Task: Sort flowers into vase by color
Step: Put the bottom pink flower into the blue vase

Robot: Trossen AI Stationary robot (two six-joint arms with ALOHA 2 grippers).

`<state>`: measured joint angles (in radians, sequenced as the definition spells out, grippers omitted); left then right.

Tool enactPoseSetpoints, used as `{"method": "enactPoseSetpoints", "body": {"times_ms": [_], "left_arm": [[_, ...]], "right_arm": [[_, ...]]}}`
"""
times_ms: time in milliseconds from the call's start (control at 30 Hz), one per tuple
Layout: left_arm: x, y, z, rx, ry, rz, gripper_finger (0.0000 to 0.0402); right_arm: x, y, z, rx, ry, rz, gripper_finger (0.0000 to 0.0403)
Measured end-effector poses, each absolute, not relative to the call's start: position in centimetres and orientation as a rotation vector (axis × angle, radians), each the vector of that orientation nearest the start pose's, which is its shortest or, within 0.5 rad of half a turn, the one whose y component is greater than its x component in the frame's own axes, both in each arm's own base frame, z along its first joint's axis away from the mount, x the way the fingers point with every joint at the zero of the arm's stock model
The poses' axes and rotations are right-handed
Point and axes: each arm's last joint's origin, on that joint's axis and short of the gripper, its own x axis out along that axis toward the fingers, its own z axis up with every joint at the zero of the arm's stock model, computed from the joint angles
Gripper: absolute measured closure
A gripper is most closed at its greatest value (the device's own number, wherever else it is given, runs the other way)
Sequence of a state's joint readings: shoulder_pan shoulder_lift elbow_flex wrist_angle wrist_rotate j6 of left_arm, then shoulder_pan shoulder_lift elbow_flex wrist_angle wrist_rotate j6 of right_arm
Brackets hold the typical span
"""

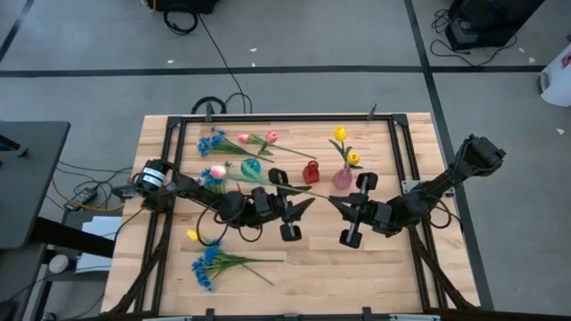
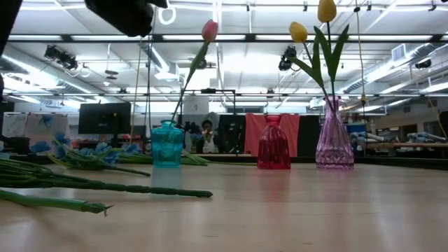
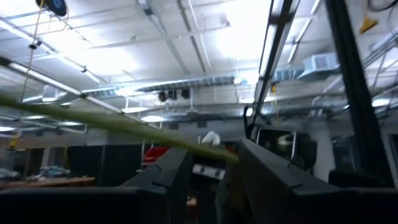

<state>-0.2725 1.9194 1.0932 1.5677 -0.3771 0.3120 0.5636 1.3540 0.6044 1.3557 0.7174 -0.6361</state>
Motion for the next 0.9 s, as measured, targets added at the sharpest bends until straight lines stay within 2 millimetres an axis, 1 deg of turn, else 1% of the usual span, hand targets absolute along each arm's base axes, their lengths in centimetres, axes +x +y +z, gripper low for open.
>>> {"method": "enactPoseSetpoints", "body": {"times_ms": [167, 267, 367, 500, 533, 600, 667, 733, 800, 900], "left_arm": [[38.1, -9.1, 28.2, 0.065, -0.705, 0.196, 0.0260], [38.1, -9.1, 28.7, 0.062, -0.719, 0.195, 0.0273], [38.0, -9.1, 28.9, 0.058, -0.724, 0.199, 0.0312], [38.1, -9.1, 28.9, 0.054, -0.712, 0.215, 0.0380], [38.1, -9.1, 28.8, 0.054, -0.706, 0.218, 0.0389], [38.2, -9.1, 28.7, 0.059, -0.687, 0.221, 0.0389], [38.4, -9.1, 28.5, 0.066, -0.655, 0.227, 0.0386], [38.5, -9.1, 28.6, 0.085, -0.582, 0.238, 0.0387], [38.4, -9.0, 29.2, 0.115, -0.484, 0.249, 0.0390], [37.6, -8.7, 30.7, 0.159, -0.355, 0.255, 0.0391]], "right_arm": [[22.7, 12.1, 28.9, -0.263, -0.403, -0.316, 0.0385], [22.6, 12.1, 28.9, -0.262, -0.394, -0.330, 0.0385], [22.6, 12.1, 28.9, -0.261, -0.391, -0.335, 0.0380], [22.6, 12.0, 28.8, -0.247, -0.364, -0.382, 0.0360], [22.6, 11.9, 28.8, -0.243, -0.352, -0.401, 0.0352], [22.6, 12.0, 28.7, -0.239, -0.326, -0.426, 0.0331], [22.5, 12.1, 28.6, -0.234, -0.312, -0.440, 0.0303], [22.2, 12.3, 28.7, -0.232, -0.296, -0.458, 0.0271], [21.7, 12.5, 28.9, -0.224, -0.276, -0.482, 0.0238], [20.9, 12.9, 29.1, -0.210, -0.221, -0.542, 0.0194]]}}
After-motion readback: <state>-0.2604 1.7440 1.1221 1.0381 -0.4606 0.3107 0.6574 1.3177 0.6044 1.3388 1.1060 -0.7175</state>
